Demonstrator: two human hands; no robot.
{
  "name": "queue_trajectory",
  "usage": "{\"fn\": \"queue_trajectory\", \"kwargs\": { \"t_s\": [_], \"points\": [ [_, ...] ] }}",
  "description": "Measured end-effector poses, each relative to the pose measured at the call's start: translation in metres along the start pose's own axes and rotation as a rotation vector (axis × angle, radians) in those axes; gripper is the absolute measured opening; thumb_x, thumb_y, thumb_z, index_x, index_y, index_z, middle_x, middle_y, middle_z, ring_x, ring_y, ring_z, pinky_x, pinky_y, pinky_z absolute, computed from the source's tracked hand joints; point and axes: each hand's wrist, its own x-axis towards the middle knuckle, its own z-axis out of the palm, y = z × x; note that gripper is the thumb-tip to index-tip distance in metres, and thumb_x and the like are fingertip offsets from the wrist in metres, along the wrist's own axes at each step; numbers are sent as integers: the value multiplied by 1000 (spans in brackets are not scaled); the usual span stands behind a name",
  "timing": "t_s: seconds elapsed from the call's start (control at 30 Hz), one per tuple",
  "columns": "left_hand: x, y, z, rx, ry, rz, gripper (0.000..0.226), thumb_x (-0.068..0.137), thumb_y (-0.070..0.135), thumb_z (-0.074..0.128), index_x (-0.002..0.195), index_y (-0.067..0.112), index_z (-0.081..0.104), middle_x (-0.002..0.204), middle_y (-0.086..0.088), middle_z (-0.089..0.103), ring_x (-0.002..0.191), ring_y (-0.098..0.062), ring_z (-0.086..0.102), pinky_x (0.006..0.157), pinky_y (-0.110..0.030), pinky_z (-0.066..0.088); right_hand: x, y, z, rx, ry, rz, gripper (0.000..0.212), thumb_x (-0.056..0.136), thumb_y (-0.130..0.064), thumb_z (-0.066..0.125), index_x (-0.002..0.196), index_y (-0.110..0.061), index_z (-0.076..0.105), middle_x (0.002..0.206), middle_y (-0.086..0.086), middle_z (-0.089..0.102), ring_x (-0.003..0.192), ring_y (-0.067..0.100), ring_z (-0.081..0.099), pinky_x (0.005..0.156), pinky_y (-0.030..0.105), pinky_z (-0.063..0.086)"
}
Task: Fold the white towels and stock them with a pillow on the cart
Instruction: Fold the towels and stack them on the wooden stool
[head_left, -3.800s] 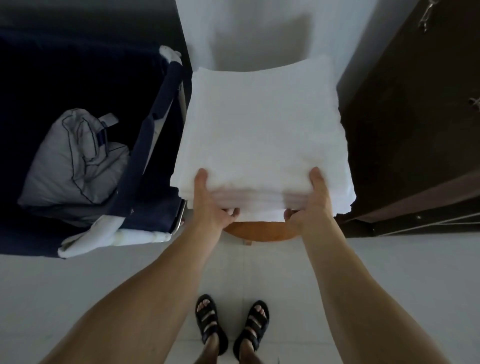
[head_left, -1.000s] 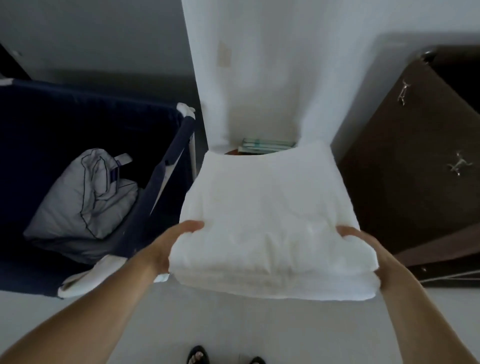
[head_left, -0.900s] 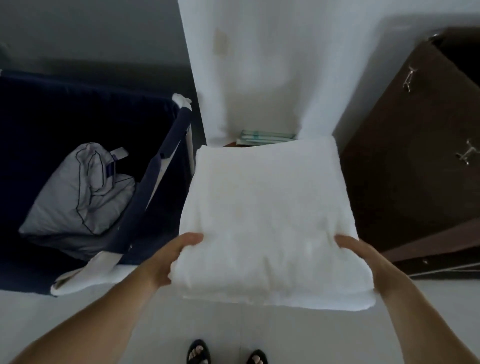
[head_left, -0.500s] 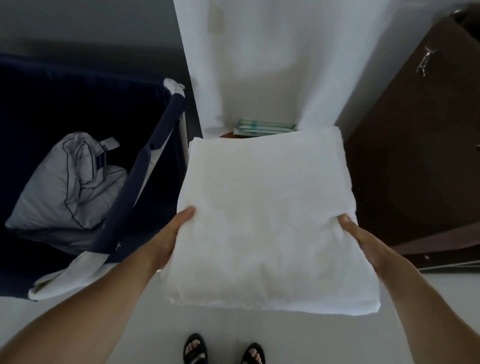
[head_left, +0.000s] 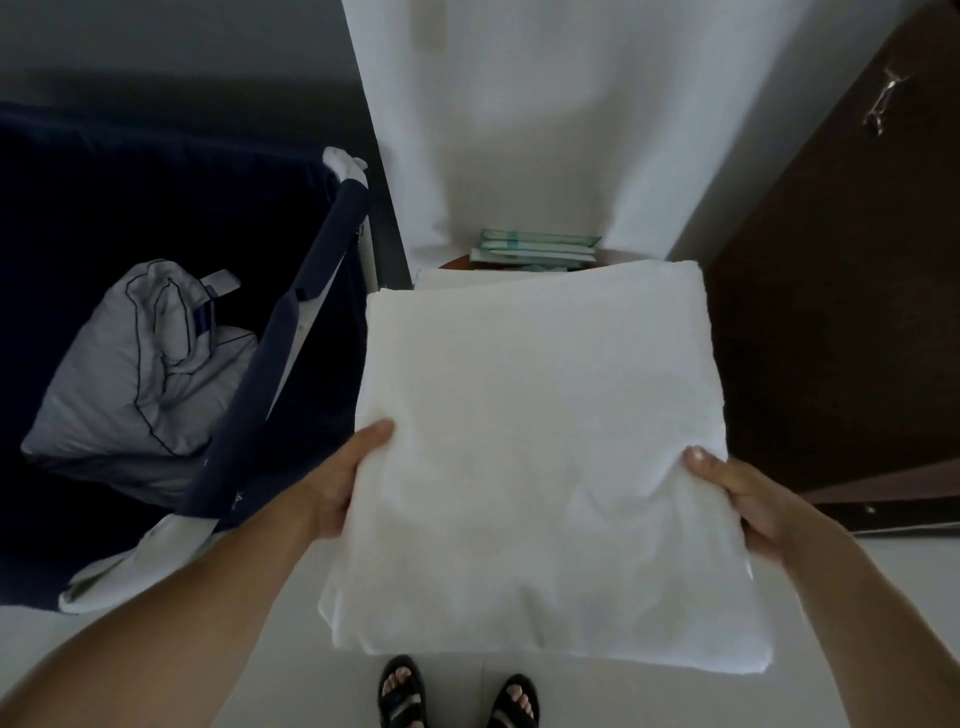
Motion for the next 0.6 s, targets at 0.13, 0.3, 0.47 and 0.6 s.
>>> {"fn": "queue_trajectory", "kwargs": {
  "t_s": [0.13, 0.3, 0.47, 0.6],
  "points": [
    [6, 9, 6, -19, 68, -5, 52, 80, 54, 58, 109, 12, 69, 85, -10, 76, 68, -22, 74, 54, -28, 57, 3, -16, 5, 57, 22, 24, 115, 10, -55, 97, 110, -7, 68, 102, 19, 75, 84, 30, 75, 55, 36, 59],
    [-6, 12, 14, 45, 119, 0, 51, 75, 52, 71, 112, 17, 69, 90, -9, 77, 72, -23, 75, 64, -34, 54, -5, -19, 13, 3, 78, 56, 81, 48, -44, 95, 115, -7, 67, 105, 18, 74, 89, 34, 74, 72, 42, 56],
    [-32, 10, 21, 48, 143, 30, 33, 90, 39, 60, 111, 15, 67, 82, -8, 76, 64, -23, 73, 51, -29, 55, -27, -31, 25, -22, 148, 1, 43, 76, -32, 76, 112, -10, 67, 99, 13, 76, 90, 33, 73, 77, 43, 54],
    [-64, 16, 23, 54, 184, 97, 34, 85, 37, 67, 111, 15, 70, 85, -10, 76, 67, -25, 73, 67, -35, 52, -56, -37, 24, -17, 140, 10, 51, 68, -32, 82, 110, -10, 65, 93, 15, 76, 91, 36, 70, 74, 42, 52]
  ]
}}
